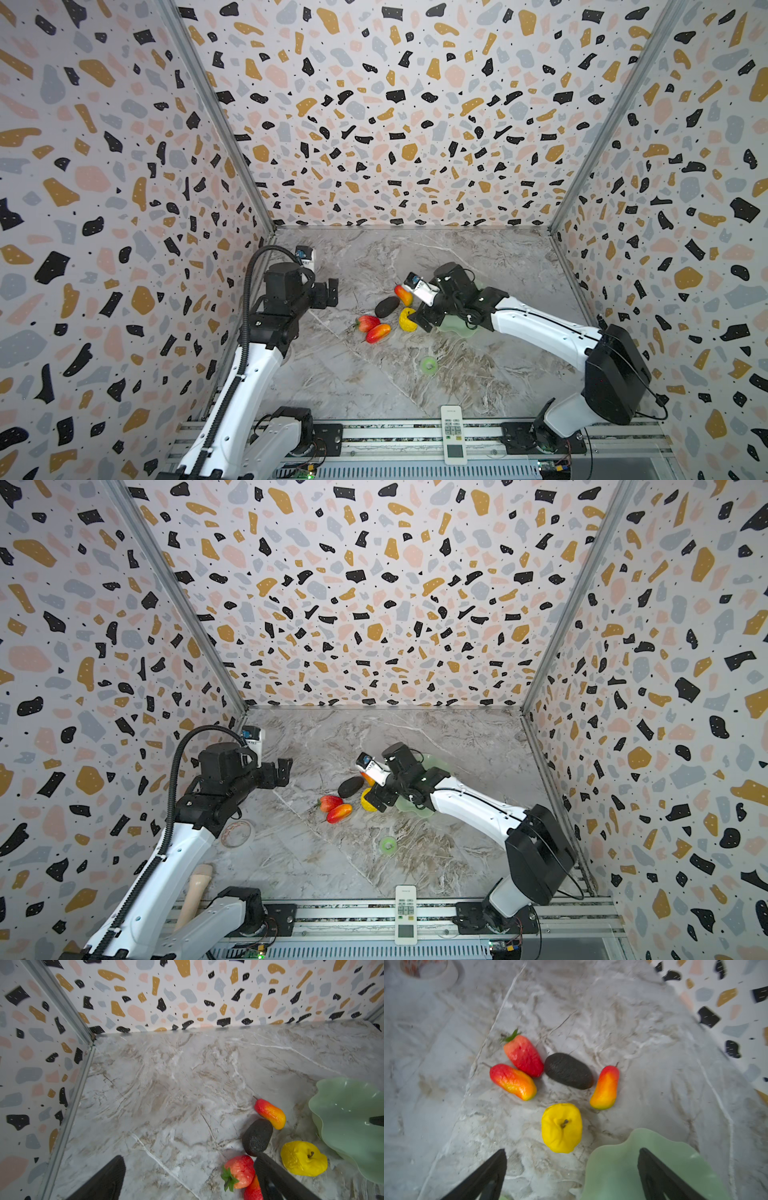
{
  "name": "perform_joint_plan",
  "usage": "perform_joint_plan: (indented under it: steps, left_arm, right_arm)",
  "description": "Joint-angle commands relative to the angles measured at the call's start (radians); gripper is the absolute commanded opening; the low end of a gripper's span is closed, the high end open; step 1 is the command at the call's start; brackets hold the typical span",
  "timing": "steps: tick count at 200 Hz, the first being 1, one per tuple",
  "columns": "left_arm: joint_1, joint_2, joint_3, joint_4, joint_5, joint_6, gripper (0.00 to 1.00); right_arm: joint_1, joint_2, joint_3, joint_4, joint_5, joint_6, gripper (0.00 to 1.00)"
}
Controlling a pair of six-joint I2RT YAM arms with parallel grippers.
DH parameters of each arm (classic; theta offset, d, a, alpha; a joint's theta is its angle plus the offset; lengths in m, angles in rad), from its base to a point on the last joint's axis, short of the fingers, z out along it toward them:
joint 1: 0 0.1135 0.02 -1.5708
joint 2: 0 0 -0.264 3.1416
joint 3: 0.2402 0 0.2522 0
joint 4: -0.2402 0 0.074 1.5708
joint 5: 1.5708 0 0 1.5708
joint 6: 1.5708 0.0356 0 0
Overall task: Place and organize the fake fruits in the fruit bowl
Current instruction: 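Reach the right gripper to the yellow apple and grasp it, then carry the yellow apple over the green bowl and release it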
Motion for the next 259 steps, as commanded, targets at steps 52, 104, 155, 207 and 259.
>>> perform_joint_plan:
  steps: [52,104,155,207,259]
  left_arm:
    - [-0.019,-0.023,-0.001,0.024,0.135,0.048,1.00]
    - [-0.036,-0.059,-0.026,0.032,0.131,0.053,1.00]
    - [-0.042,-0.073,-0.020,0.031,0.114,0.054,1.00]
    - [-0.045,-0.076,-0.013,0.022,0.102,0.054,1.00]
    - [-0.051,-0.065,-0.003,0.013,0.086,0.049,1.00]
  right_arm:
    - [0.042,0.251,0.218,-0.187,0.082,-0.063,0.95]
    - [0.042,0.305,0.250,-0.174,0.075,-0.059,0.85]
    - [0.042,0.320,0.246,-0.158,0.051,-0.046,0.57]
    - [0.042,0.253,0.247,-0.161,0.011,-0.054,0.38]
    - [-0.001,0.023,0.191,-0.099,0.013,-0.033,0.36]
